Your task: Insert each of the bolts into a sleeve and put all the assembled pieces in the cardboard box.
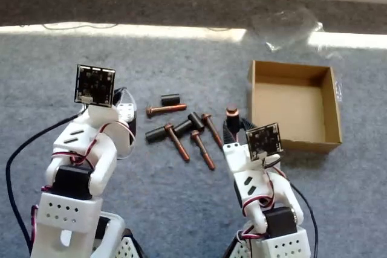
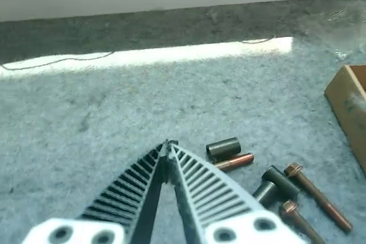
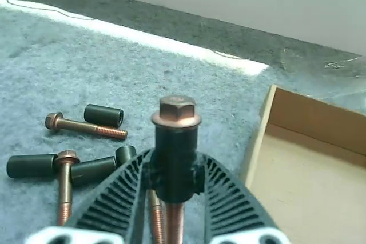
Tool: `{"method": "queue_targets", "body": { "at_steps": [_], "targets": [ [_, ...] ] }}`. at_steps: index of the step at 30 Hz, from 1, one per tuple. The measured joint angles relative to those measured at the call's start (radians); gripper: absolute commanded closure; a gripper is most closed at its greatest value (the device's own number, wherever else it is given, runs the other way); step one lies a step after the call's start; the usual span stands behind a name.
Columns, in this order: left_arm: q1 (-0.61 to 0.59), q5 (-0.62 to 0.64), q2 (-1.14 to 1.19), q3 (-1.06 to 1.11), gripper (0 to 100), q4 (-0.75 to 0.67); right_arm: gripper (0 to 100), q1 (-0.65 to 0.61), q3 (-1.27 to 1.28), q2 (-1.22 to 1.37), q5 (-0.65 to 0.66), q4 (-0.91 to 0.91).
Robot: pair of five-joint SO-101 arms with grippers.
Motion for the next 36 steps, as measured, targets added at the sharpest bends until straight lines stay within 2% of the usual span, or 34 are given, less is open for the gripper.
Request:
{"method": "queue_targets", "body": {
  "at_steps": [8,12,16,23,36],
  "targets": [
    [-0.061,0.000,0.000,0.000,100,0.120,99.5,0.006,-0.176,0.002,0.023,0.120],
    [-0.084,0.000,-0.025,0.002,100,0.146,99.5,0.006,-0.298,0.089,0.023,0.166],
    [-0.089,0.000,-0.176,0.089,100,0.146,99.4,0.012,-0.433,0.255,0.023,0.175],
    [-0.089,-0.032,-0.483,0.249,100,0.146,99.4,0.138,-0.609,0.578,0.025,0.175],
    [-0.091,-0.041,-0.559,0.308,100,0.215,99.4,0.265,-0.858,1.171,0.026,0.175]
  ]
}}
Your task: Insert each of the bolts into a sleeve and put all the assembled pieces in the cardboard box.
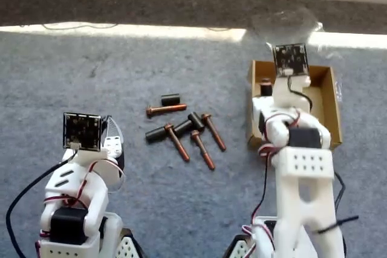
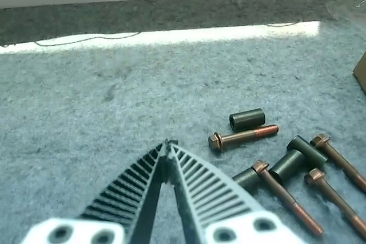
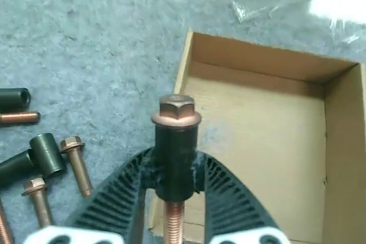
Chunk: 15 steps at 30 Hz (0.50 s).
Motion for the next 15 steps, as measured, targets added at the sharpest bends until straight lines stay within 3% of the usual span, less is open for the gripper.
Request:
{"method": "queue_targets", "body": {
  "at_steps": [8,15],
  "targets": [
    [-0.003,-0.002,-0.084,0.041,100,0.034,99.4,0.040,-0.161,0.330,0.000,0.000],
    [-0.077,-0.002,-0.091,0.080,100,0.034,99.4,0.038,-0.296,0.585,0.000,0.000]
  ]
}}
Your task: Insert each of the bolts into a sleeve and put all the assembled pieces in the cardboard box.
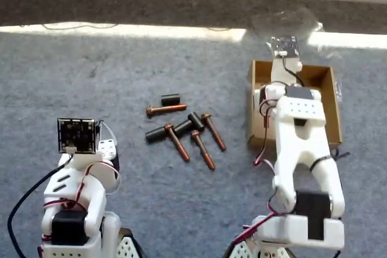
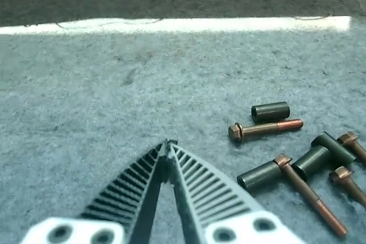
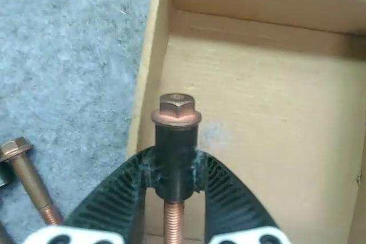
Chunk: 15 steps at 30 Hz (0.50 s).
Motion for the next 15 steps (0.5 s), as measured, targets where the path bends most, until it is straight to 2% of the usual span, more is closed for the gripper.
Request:
{"method": "queue_targets", "body": {
  "at_steps": [15],
  "targets": [
    [-0.005,0.000,0.006,0.043,100,0.000,98.8,0.009,-0.218,0.341,0.000,-0.002]
  ]
}}
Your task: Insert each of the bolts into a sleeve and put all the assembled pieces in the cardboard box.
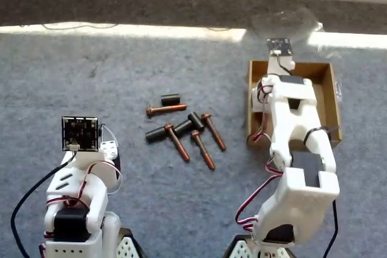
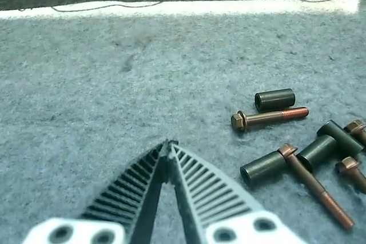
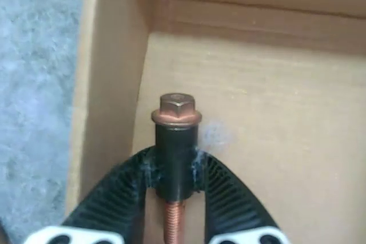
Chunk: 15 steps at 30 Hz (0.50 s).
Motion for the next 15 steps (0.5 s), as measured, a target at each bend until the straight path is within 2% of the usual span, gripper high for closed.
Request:
{"method": "queue_targets", "body": {
  "at_steps": [12,15],
  "targets": [
    [0.000,0.000,0.003,0.071,100,-0.057,98.4,0.000,-0.011,0.015,0.000,0.000],
    [0.000,0.000,0.003,0.071,100,-0.061,92.2,0.000,-0.011,0.015,0.000,0.000]
  ]
}}
